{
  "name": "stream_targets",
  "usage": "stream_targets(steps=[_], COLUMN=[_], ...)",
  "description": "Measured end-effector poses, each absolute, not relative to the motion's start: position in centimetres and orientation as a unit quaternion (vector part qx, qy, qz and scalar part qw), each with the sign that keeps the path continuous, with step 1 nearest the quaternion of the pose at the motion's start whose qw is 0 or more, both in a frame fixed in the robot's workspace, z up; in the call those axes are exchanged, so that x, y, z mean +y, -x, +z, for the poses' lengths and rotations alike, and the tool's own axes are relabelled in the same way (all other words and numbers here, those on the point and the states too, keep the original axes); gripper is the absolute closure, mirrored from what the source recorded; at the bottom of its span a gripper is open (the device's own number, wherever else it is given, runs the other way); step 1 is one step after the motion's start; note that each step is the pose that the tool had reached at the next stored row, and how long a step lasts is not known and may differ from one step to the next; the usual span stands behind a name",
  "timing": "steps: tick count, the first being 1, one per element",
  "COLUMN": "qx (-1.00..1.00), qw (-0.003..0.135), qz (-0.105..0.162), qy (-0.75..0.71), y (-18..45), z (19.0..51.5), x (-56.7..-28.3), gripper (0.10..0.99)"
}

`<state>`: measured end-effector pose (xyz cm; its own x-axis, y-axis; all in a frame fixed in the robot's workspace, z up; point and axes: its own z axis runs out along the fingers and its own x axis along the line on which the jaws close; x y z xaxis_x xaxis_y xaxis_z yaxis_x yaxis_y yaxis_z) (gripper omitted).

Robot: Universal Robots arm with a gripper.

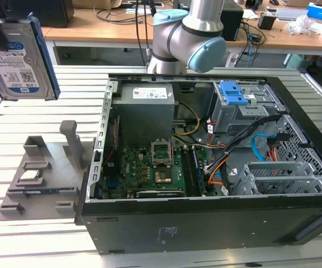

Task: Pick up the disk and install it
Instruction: 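Pick up the disk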

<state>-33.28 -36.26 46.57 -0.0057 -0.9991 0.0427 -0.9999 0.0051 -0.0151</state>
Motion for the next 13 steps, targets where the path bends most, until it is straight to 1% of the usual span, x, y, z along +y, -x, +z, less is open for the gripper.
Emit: stream_targets(steps=[13], qx=[-0.709], qw=[0.01], qz=[0.02], qy=[-0.705], y=[33.3], z=[49.7], x=[-36.3], gripper=[0.725])
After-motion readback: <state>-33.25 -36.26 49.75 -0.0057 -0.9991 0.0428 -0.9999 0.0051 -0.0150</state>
